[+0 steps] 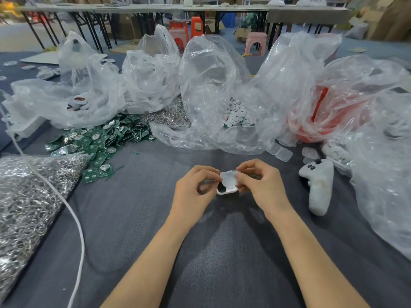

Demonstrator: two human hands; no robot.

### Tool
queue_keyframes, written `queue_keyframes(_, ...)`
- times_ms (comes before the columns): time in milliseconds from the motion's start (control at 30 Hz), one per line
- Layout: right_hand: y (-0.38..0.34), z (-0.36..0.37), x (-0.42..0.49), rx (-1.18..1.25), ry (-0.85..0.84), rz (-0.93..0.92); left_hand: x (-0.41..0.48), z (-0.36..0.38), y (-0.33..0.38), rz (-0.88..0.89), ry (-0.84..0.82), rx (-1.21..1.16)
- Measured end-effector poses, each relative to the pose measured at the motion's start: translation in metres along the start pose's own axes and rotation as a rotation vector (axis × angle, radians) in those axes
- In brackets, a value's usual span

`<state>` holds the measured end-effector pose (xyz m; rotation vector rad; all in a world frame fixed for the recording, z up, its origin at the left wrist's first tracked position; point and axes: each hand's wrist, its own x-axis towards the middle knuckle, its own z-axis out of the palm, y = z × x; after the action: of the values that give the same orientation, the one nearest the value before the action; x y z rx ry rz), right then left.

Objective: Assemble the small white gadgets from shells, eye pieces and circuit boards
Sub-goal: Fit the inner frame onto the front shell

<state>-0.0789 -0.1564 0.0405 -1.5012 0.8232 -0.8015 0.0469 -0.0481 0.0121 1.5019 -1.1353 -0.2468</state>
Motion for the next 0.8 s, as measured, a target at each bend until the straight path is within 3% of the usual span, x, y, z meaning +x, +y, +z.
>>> queue_keyframes(200, 0.006, -0.003, 0.004, 0.017, 0.014, 0.003, -0.002, -0.001, 0.004, -0.052, 0.037, 0.066)
queue_keyframes(400, 0.008, -0.004, 0.005, 0.013, 0.043, 0.043, -0.004, -0.001, 0.000, -0.081, -0.213, 0.403)
queue_keyframes(800, 0.014, 0.012, 0.000, -0.144, 0.071, 0.046, -0.003, -0.001, -0.002, -0.035, -0.223, 0.409)
